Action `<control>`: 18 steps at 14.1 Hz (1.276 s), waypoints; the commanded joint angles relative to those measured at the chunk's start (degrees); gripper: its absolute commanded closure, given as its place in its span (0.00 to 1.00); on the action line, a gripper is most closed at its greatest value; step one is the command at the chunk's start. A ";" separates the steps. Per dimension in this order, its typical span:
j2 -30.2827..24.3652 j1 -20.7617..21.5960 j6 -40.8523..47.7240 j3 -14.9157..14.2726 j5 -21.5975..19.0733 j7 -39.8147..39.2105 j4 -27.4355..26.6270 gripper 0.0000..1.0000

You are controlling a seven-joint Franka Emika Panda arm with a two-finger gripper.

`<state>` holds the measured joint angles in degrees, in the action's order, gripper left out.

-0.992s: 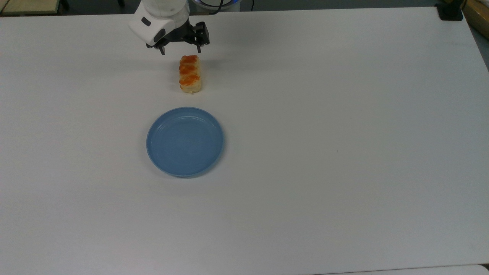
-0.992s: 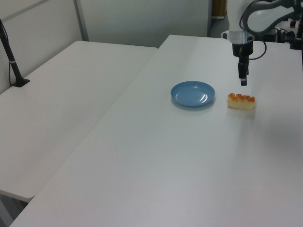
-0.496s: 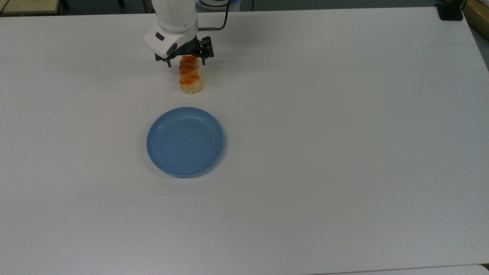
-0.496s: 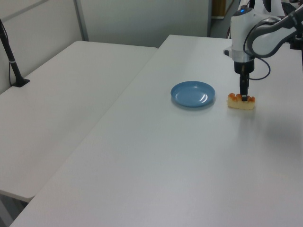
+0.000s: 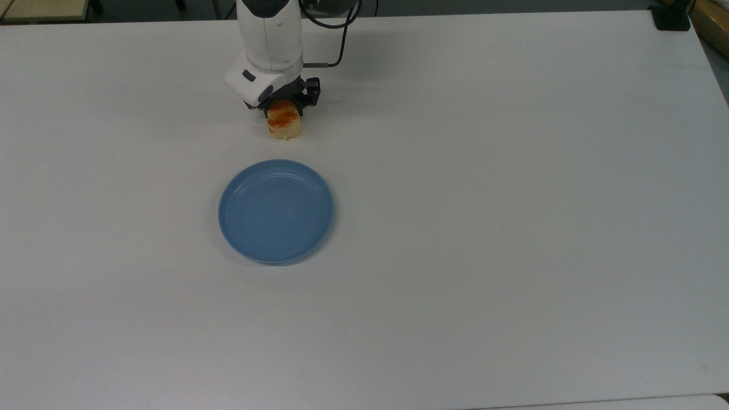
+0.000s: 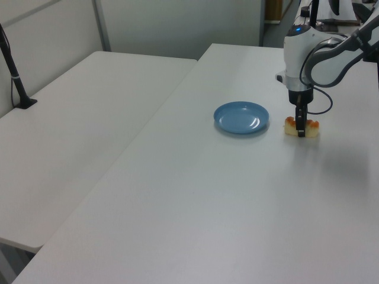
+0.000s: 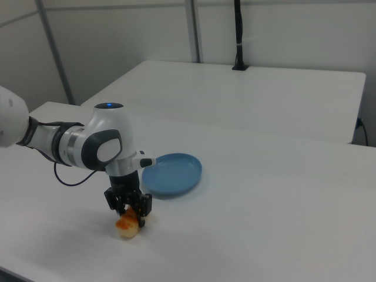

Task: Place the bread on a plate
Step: 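Close the gripper on the bread roll and lift it, then carry the bread roll over the blue plate and lower it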

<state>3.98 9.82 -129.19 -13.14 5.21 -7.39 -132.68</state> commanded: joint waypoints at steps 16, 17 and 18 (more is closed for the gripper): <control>24.92 -1.03 7.90 -1.19 -5.38 12.03 39.68 0.45; 25.55 -0.86 7.47 -1.02 -5.29 12.57 39.77 0.40; 25.90 -0.68 6.86 -1.01 -5.47 13.36 39.77 0.11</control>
<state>28.41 8.51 -122.19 -14.06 0.47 3.57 -94.63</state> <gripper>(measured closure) 0.458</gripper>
